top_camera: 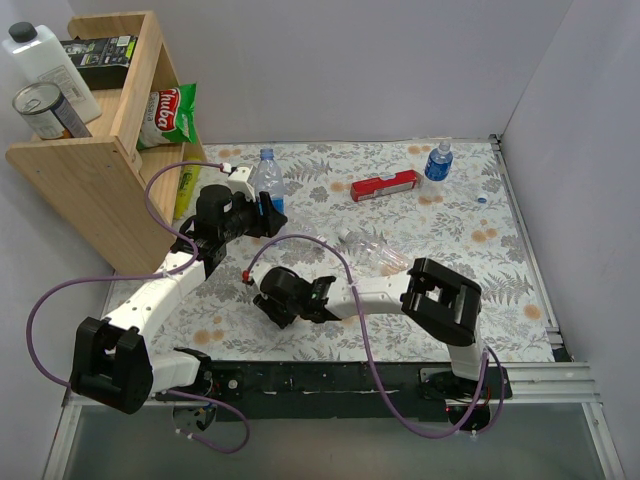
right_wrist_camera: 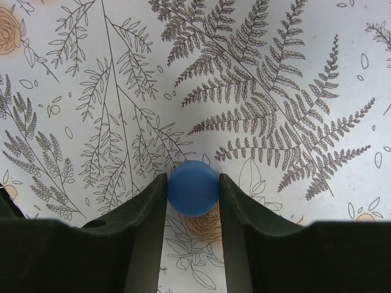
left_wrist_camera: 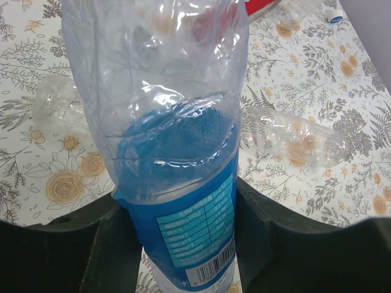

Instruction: Unscrew the bottle caps

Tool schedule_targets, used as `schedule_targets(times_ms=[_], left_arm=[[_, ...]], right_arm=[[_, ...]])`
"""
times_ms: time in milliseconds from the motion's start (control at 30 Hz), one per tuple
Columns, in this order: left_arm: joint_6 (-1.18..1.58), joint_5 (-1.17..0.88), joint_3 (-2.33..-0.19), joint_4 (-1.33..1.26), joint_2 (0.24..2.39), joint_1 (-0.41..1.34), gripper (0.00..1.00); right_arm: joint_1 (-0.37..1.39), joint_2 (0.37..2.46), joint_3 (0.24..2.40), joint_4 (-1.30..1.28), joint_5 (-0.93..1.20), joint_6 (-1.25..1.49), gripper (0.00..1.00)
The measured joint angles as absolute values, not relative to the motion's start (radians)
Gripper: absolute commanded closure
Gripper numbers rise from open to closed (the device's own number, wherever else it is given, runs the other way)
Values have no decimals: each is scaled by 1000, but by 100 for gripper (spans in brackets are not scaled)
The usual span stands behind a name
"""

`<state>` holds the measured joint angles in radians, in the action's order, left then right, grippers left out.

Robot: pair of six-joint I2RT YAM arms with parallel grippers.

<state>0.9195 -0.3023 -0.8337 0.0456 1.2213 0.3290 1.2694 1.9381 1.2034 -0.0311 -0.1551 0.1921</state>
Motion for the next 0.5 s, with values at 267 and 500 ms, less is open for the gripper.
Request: schedule_targets(times_ms=[267,500], left_arm=[[920,-302,-834,46,1221,329,56],[920,-302,-834,46,1221,329,56]], right_arm=[[1285,1924,1197,-56,-220,195,73],[1285,1798,1166,-135,-281,204,75]])
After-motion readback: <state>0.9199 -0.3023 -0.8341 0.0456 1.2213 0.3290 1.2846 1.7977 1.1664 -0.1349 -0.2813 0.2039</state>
